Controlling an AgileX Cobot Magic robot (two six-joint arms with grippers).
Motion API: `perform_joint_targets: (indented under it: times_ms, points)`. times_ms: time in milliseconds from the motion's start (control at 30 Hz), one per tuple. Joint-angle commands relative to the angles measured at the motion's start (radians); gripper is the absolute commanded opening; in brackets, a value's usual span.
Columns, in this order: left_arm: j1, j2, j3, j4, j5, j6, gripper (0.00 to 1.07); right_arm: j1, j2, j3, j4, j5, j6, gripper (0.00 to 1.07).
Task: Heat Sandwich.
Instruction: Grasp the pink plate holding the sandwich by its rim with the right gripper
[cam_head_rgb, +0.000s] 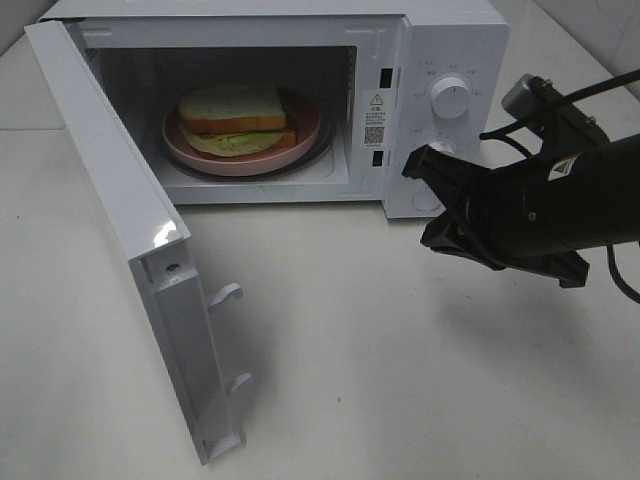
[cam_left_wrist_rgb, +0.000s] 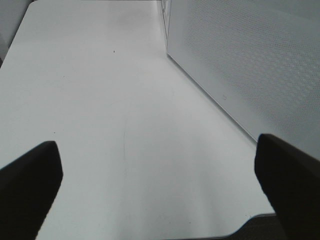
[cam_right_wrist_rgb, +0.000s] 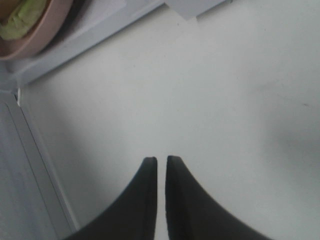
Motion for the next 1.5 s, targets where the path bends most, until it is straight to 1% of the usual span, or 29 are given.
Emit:
perform_joint_targets:
  times_ms: [33, 100, 200, 233, 300, 367, 400, 467, 500, 533, 567, 600, 633, 667, 700, 800, 833, 867, 967, 1000, 1033, 1133, 1267, 1300, 1333, 1400, 1433, 1467, 1500]
  points:
    - [0.004, -0.017, 0.001, -0.009, -0.013, 0.001, 1.0, 0.003, -0.012, -0.029, -0.086, 0.114, -0.018, 0.11]
    - [0.004, -0.017, 0.001, -0.009, -0.013, 0.001, 1.0, 0.003, -0.012, -0.072, -0.152, 0.202, -0.019, 0.12]
    - [0.004, -0.017, 0.001, -0.009, -0.013, 0.001, 1.0, 0.003, -0.012, -0.098, -0.202, 0.252, -0.027, 0.13]
    - [0.004, -0.017, 0.001, -0.009, -0.013, 0.001, 1.0, 0.003, -0.012, -0.128, -0.252, 0.31, -0.058, 0.13]
    - [0.004, -0.017, 0.001, -0.009, -0.013, 0.001, 1.0, 0.003, -0.012, -0.152, -0.29, 0.366, -0.112, 0.14]
    - [0.004, -0.017, 0.001, -0.009, -0.013, 0.001, 1.0, 0.003, -0.012, -0.161, -0.302, 0.384, -0.141, 0.14]
    - [0.004, -0.017, 0.001, -0.009, -0.013, 0.001, 1.0, 0.003, -0.012, -0.178, -0.323, 0.419, -0.223, 0.15]
    - [0.004, -0.017, 0.001, -0.009, -0.013, 0.001, 1.0, 0.003, -0.012, -0.189, -0.327, 0.454, -0.351, 0.15]
    - [0.004, -0.017, 0.001, -0.009, -0.013, 0.001, 1.0, 0.003, -0.012, -0.189, -0.327, 0.454, -0.351, 0.15]
    - [0.004, -0.017, 0.001, -0.009, -0.013, 0.001, 1.0, 0.003, -0.012, -0.192, -0.327, 0.472, -0.409, 0.15]
    - [0.004, -0.017, 0.001, -0.009, -0.013, 0.001, 1.0, 0.003, -0.012, -0.198, -0.327, 0.495, -0.557, 0.16]
    - [0.004, -0.017, 0.001, -0.009, -0.013, 0.001, 1.0, 0.003, -0.012, -0.198, -0.327, 0.5, -0.632, 0.16]
    - [0.004, -0.017, 0.001, -0.009, -0.013, 0.001, 1.0, 0.003, -0.012, -0.198, -0.327, 0.505, -0.692, 0.16]
    - [0.004, -0.017, 0.001, -0.009, -0.013, 0.001, 1.0, 0.003, -0.012, -0.198, -0.327, 0.505, -0.692, 0.16]
    - [0.004, -0.017, 0.001, -0.009, -0.013, 0.001, 1.0, 0.003, -0.012, -0.198, -0.327, 0.512, -0.845, 0.16]
    - [0.004, -0.017, 0.001, -0.009, -0.013, 0.001, 1.0, 0.003, -0.012, -0.198, -0.327, 0.522, -1.062, 0.16]
    - [0.004, -0.017, 0.001, -0.009, -0.013, 0.001, 1.0, 0.003, -0.012, -0.198, -0.327, 0.522, -1.062, 0.16]
    - [0.004, -0.017, 0.001, -0.009, -0.013, 0.001, 1.0, 0.003, -0.012, -0.198, -0.327, 0.526, -1.208, 0.17]
    - [0.004, -0.017, 0.001, -0.009, -0.013, 0.001, 1.0, 0.003, -0.012, -0.198, -0.328, 0.528, -1.386, 0.17]
    - [0.004, -0.017, 0.001, -0.009, -0.013, 0.001, 1.0, 0.003, -0.012, -0.198, -0.328, 0.528, -1.386, 0.17]
    - [0.004, -0.017, 0.001, -0.009, -0.013, 0.001, 1.0, 0.003, -0.012, -0.198, -0.328, 0.516, -1.485, 0.18]
    - [0.004, -0.017, 0.001, -0.009, -0.013, 0.001, 1.0, 0.003, -0.012, -0.198, -0.328, 0.513, -1.546, 0.21]
    - [0.004, -0.017, 0.001, -0.009, -0.013, 0.001, 1.0, 0.003, -0.012, -0.198, -0.336, 0.503, -1.549, 0.4]
    - [0.004, -0.017, 0.001, -0.009, -0.013, 0.001, 1.0, 0.003, -0.012, -0.198, -0.336, 0.503, -1.549, 0.4]
    - [0.004, -0.017, 0.001, -0.009, -0.013, 0.001, 1.0, 0.003, -0.012, -0.198, -0.351, 0.498, -1.549, 0.51]
    - [0.004, -0.017, 0.001, -0.009, -0.013, 0.001, 1.0, 0.003, -0.012, -0.198, -0.352, 0.494, -1.545, 0.65]
    - [0.004, -0.017, 0.001, -0.009, -0.013, 0.001, 1.0, 0.003, -0.012, -0.198, -0.352, 0.494, -1.545, 0.65]
    - [0.004, -0.017, 0.001, -0.009, -0.013, 0.001, 1.0, 0.003, -0.011, -0.198, -0.353, 0.493, -1.545, 0.78]
    - [0.004, -0.017, 0.001, -0.009, -0.013, 0.001, 1.0, 0.003, -0.011, -0.198, -0.355, 0.494, -1.545, 0.83]
